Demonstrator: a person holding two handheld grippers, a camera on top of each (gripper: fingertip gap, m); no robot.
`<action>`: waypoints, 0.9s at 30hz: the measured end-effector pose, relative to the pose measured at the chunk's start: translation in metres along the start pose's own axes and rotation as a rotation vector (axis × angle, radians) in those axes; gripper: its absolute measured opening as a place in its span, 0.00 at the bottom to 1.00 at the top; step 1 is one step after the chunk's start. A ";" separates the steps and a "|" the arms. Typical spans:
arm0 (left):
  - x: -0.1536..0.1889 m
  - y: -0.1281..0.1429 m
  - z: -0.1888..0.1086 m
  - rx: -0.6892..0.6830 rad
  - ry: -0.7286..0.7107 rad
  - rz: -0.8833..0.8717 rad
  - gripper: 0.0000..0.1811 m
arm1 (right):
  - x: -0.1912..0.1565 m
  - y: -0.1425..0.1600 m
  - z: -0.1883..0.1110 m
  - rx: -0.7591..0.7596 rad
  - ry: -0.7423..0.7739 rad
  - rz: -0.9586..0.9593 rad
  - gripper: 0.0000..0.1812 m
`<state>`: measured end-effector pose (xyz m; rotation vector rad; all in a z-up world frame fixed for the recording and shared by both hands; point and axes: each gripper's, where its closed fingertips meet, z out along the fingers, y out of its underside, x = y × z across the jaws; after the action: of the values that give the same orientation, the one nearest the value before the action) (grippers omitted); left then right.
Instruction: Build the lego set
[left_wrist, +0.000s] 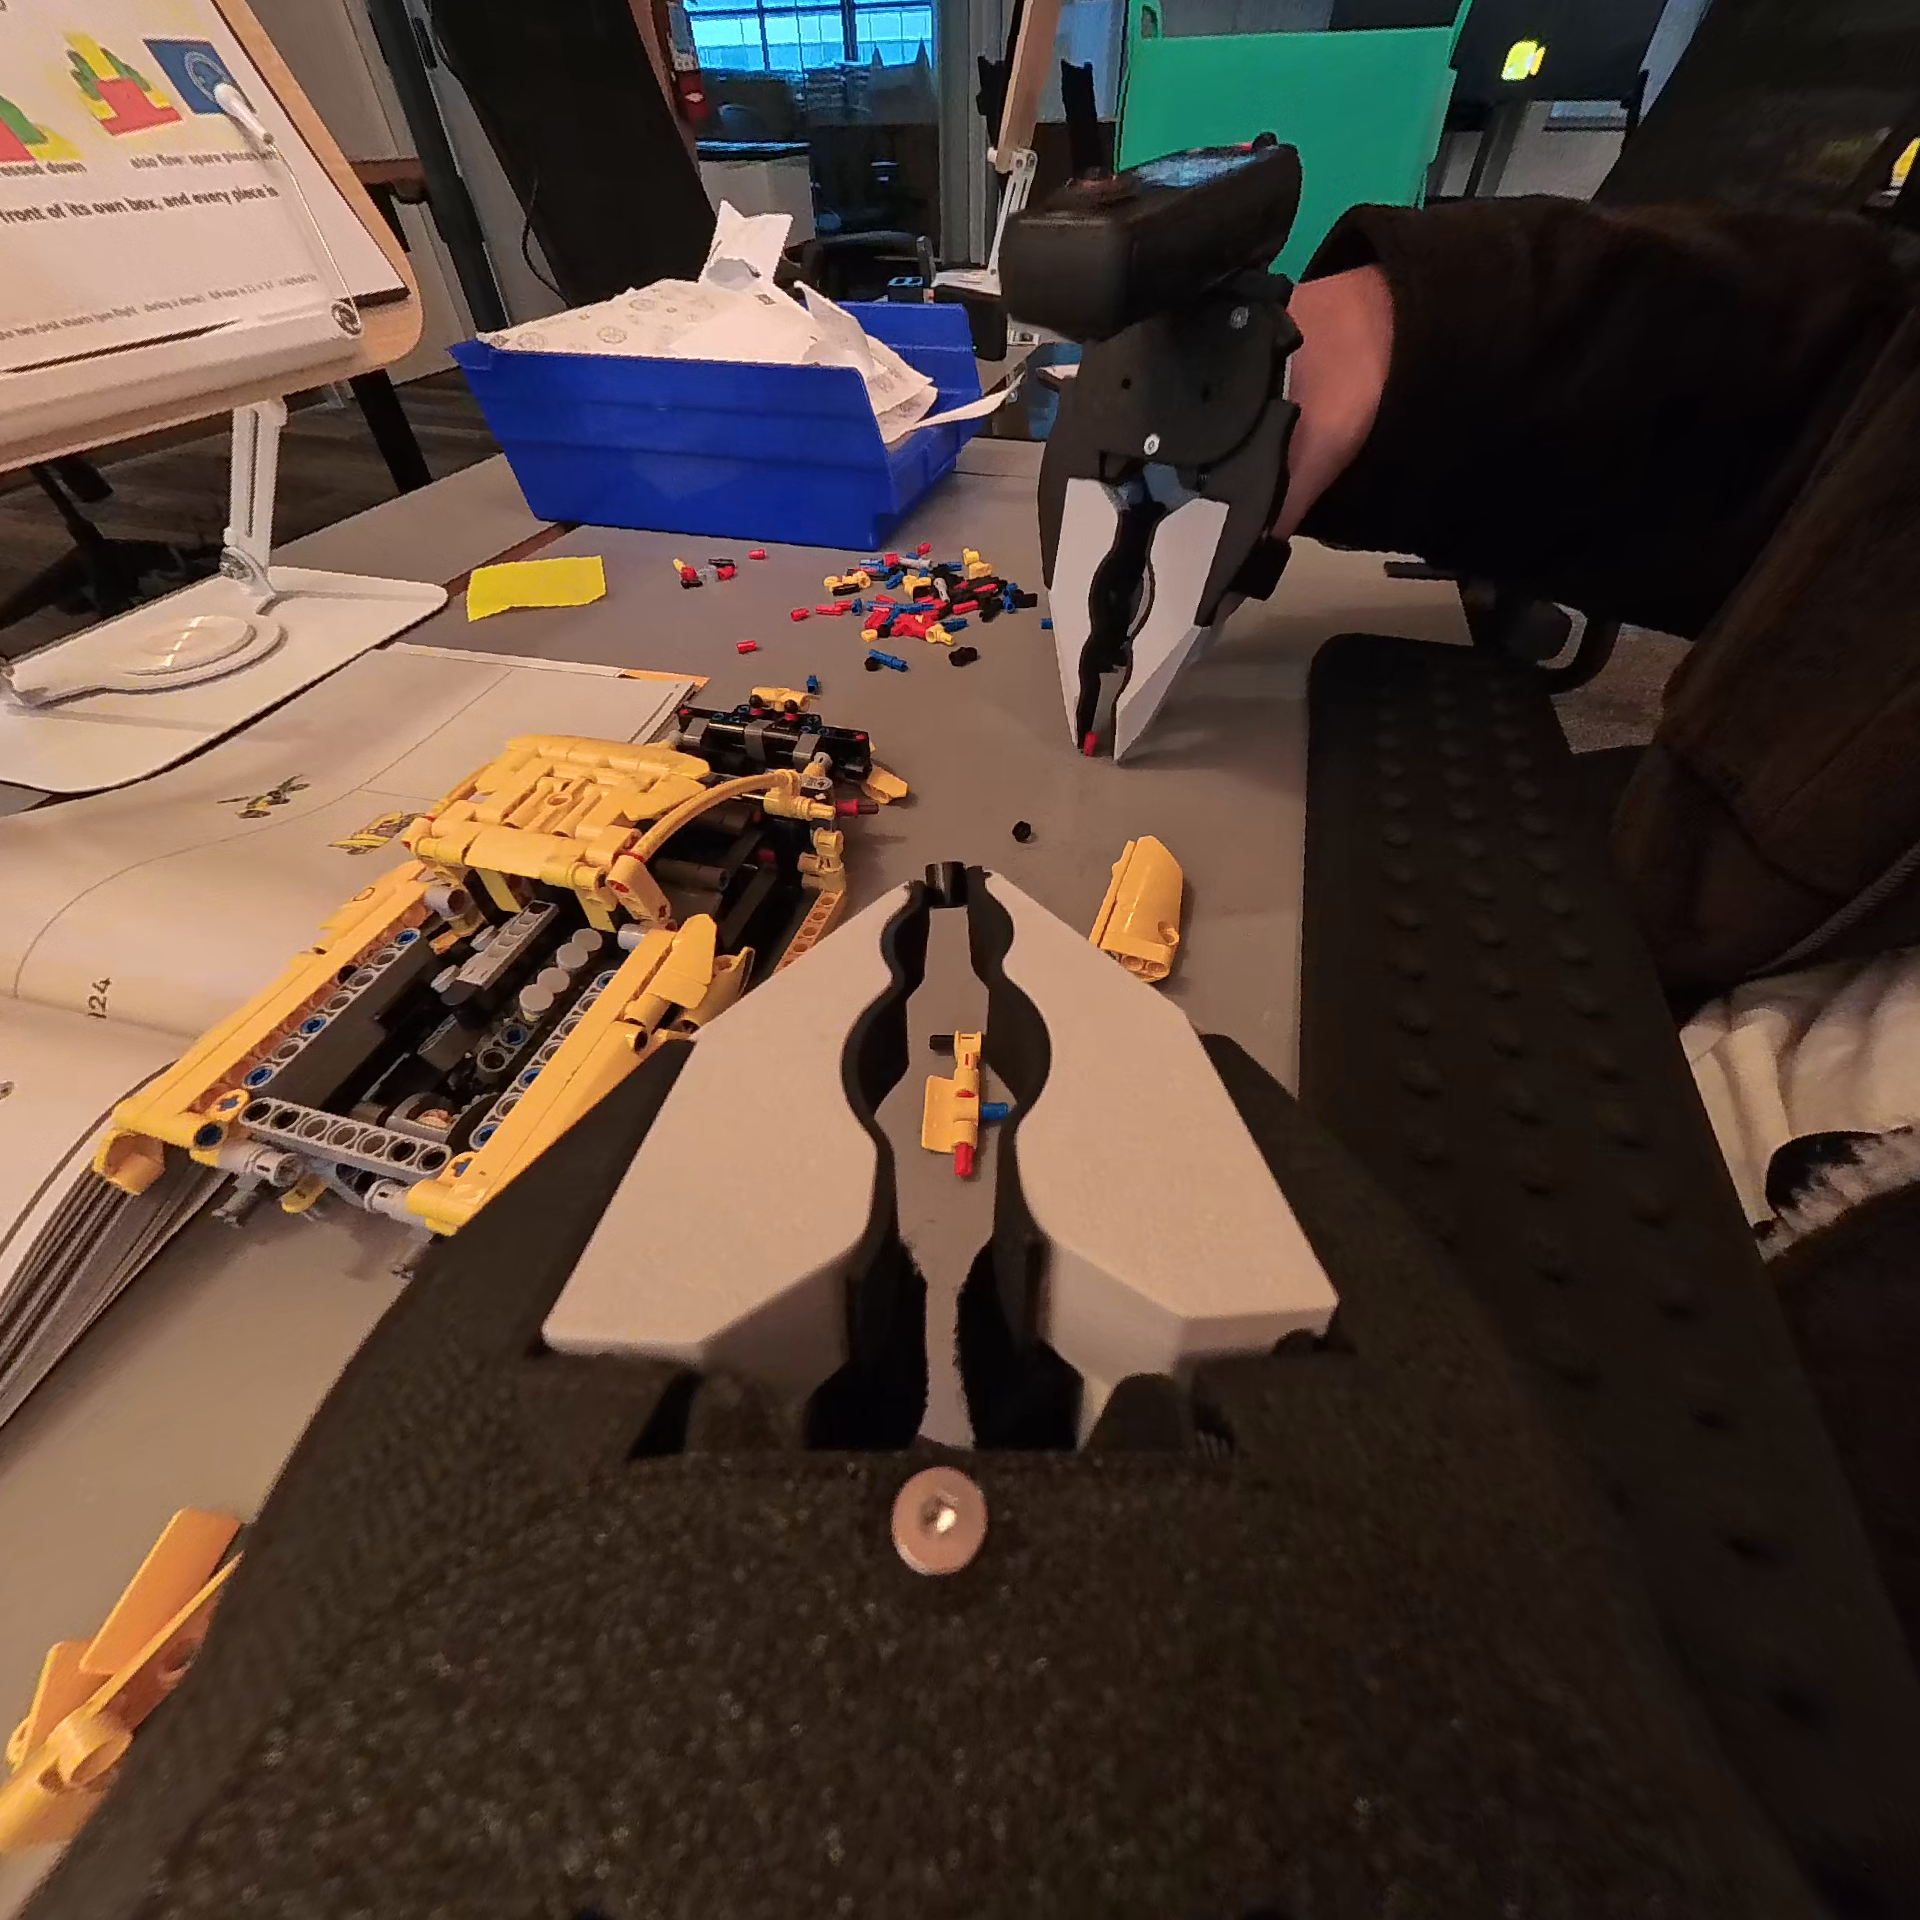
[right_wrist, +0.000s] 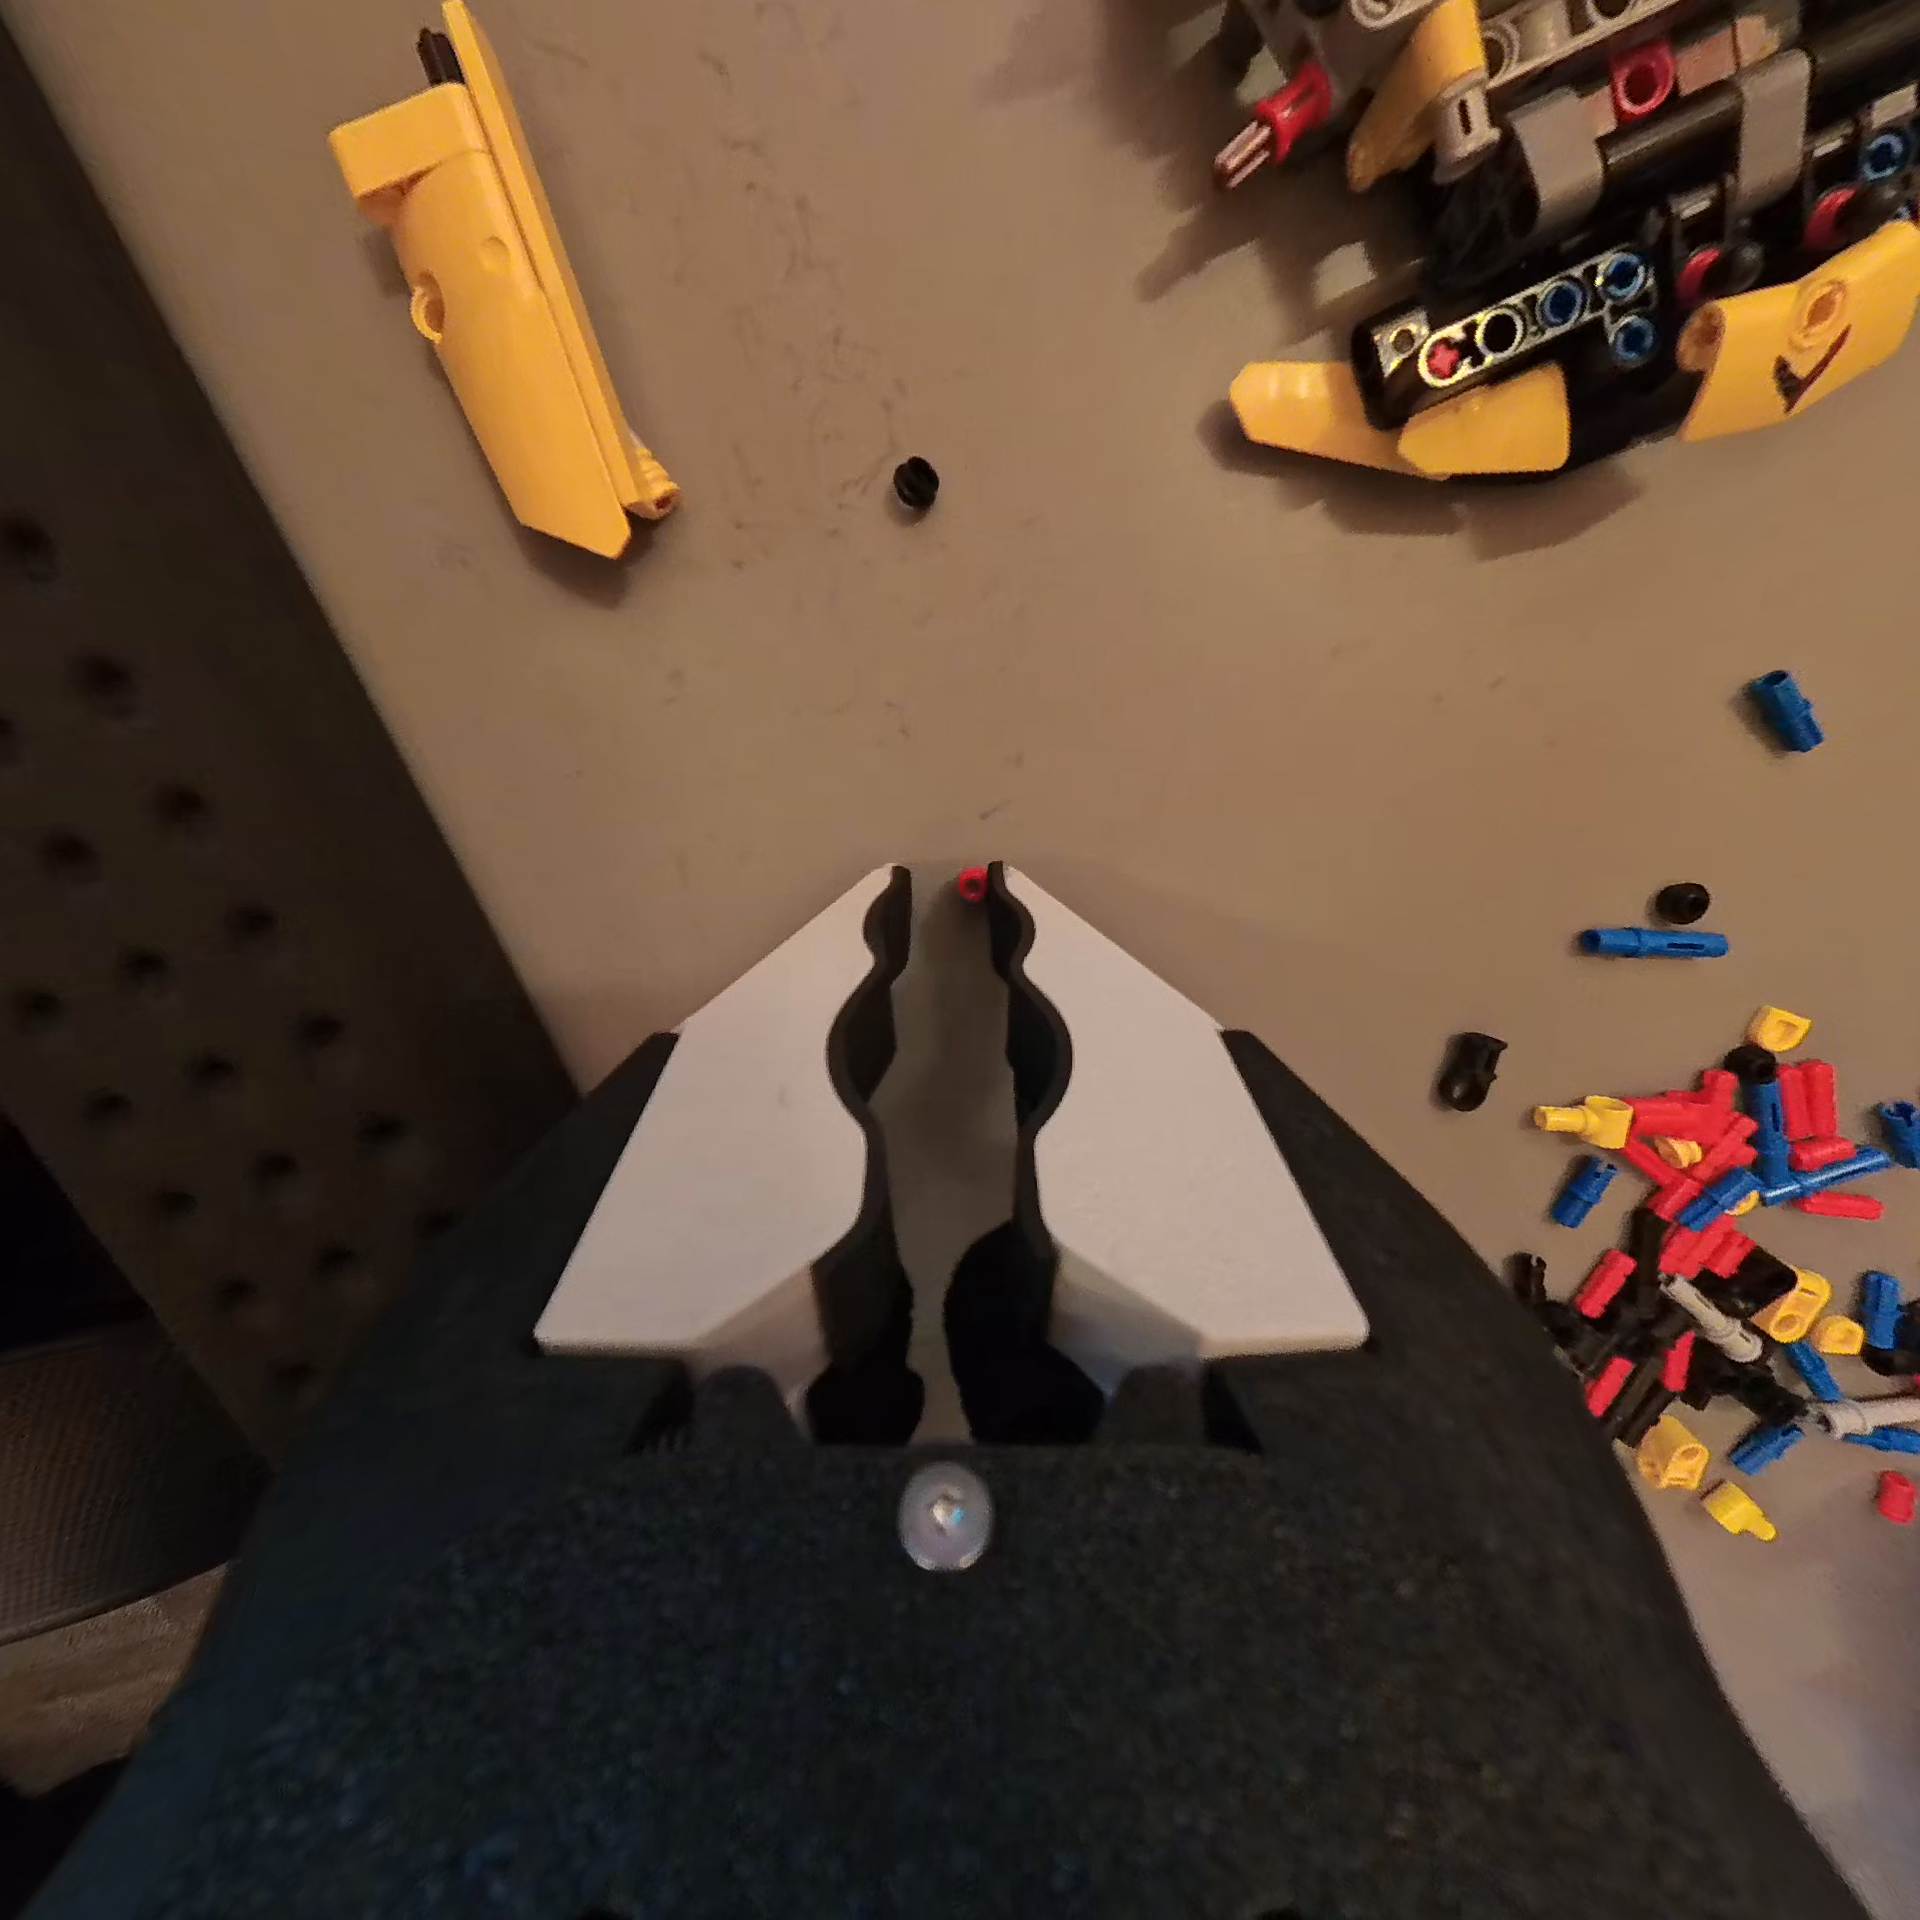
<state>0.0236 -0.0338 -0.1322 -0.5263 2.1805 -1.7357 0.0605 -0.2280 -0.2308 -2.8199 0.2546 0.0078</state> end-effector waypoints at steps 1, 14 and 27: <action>0.000 0.000 0.000 0.000 0.000 0.000 0.04 | -0.001 0.000 0.000 -0.001 -0.006 0.001 0.07; 0.001 0.001 0.000 -0.005 0.002 0.004 0.04 | 0.001 0.002 0.002 -0.008 0.007 -0.004 0.10; 0.001 0.001 0.001 -0.006 0.003 0.002 0.04 | 0.009 0.006 0.000 0.000 0.060 -0.005 0.19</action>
<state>0.0230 -0.0344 -0.1335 -0.5230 2.1880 -1.7304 0.0683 -0.2350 -0.2330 -2.8241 0.2614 -0.0782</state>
